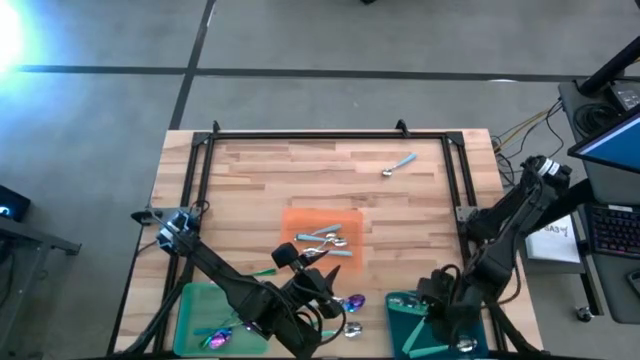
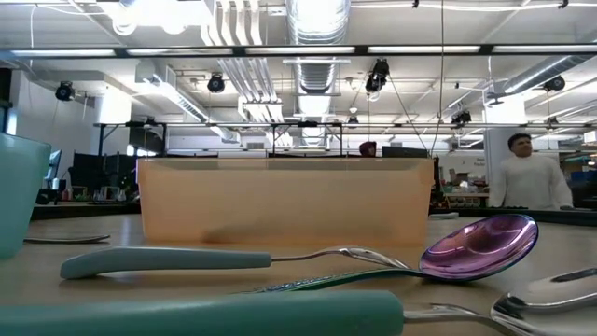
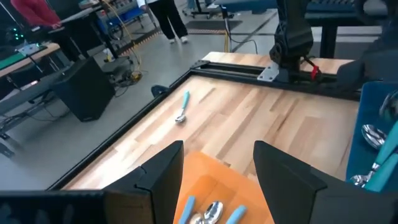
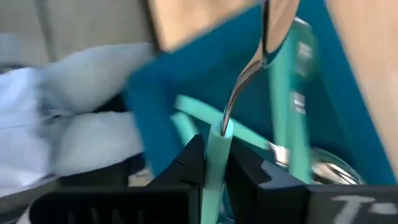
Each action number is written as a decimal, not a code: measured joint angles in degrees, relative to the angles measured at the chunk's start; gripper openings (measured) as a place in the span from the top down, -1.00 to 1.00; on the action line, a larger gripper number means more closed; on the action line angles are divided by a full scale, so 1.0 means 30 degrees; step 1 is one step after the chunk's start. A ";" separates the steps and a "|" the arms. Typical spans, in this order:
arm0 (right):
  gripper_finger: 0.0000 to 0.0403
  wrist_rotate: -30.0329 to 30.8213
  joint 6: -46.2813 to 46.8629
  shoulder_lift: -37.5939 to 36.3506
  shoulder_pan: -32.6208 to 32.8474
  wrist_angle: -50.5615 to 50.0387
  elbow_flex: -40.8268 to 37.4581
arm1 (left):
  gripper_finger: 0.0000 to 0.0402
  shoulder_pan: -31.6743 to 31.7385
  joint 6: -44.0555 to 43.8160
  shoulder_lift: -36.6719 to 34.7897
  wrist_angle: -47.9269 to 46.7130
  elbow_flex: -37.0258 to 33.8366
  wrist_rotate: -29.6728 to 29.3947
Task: Sort silverware by color (type)
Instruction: Put the green spoon into the blue bin
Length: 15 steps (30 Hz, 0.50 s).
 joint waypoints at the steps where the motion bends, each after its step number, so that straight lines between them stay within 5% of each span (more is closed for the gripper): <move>1: 0.85 -0.0064 0.0248 0.0135 0.0023 -0.0180 -0.0123 | 0.10 0.0000 -0.0032 0.0000 -0.0041 0.0027 0.0005; 4: 0.85 -0.0640 0.0579 0.0466 0.0029 -0.0624 -0.0371 | 0.10 -0.0015 -0.0049 -0.0022 -0.0100 0.0045 0.0409; 11: 0.85 -0.2116 0.0254 0.1358 0.0029 -0.0802 -0.0435 | 0.10 -0.0015 -0.0938 -0.0015 -0.0798 0.0045 0.5705; 15: 0.64 -0.2553 0.0187 0.1809 0.0022 -0.0848 -0.0435 | 0.10 -0.0044 -0.2269 -0.0007 -0.1775 0.0045 0.7041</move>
